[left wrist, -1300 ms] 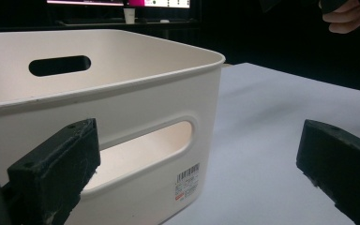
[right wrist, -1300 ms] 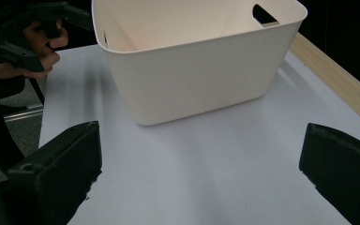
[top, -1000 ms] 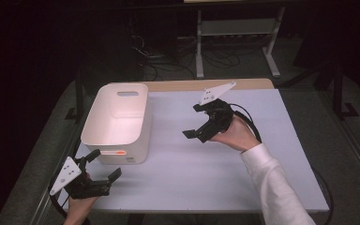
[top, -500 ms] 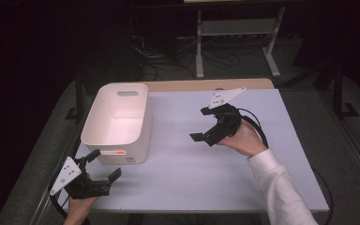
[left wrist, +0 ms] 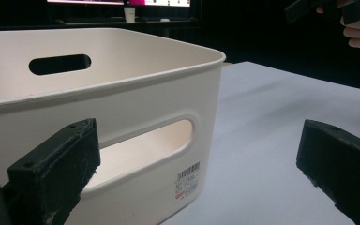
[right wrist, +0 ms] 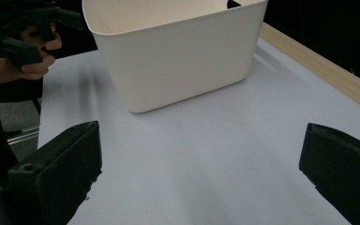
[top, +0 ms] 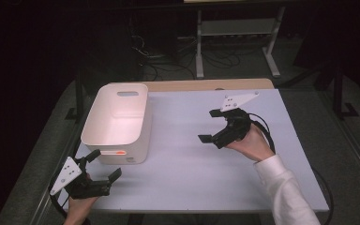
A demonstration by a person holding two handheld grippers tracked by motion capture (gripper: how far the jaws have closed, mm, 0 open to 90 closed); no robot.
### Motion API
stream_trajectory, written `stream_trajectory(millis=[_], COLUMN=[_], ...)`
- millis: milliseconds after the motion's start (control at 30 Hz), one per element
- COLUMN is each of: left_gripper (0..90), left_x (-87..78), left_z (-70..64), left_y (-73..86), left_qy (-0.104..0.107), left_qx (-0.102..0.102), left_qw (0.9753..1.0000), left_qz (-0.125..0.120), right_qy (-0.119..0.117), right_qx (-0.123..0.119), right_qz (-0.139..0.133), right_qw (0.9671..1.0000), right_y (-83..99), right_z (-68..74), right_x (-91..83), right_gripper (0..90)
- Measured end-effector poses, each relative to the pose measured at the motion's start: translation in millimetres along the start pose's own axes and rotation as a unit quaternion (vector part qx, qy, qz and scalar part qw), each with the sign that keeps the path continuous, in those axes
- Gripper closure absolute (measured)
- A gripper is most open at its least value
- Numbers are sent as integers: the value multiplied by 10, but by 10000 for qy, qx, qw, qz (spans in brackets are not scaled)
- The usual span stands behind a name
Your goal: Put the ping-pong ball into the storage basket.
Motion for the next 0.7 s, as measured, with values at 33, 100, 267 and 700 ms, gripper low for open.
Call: stream_trajectory(millis=[33, 100, 267, 700], left_gripper=[0, 0, 0, 0], left_x=[0, 1, 0, -2], left_z=[1, 2, 1, -2], left_y=[-1, -2, 0, 3], left_qy=[-4, -2, -3, -3], left_qx=[3, 10, -1, 14], left_qw=[10000, 10000, 10000, 10000], left_qz=[-4, -14, -3, 11], right_qy=[18, 30, 103, 185], right_qx=[-1, 14, 11, 77], right_qz=[-19, -31, -111, -383], right_qw=[10000, 10000, 9999, 9991], right_y=[9, 17, 64, 171], right_z=[-3, -3, -7, 19], right_x=[-10, -20, -65, -187], right_gripper=[0, 0, 0, 0])
Point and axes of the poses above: each handheld gripper's, and its own axes: x roughly forward along the jaws, y roughly out of its underside, z roughly to its left, the point moved 6 cm from there along x, roughly forward along the jaws, and after that the axes turned 14 degrees about -y, right-handed, at the moved point
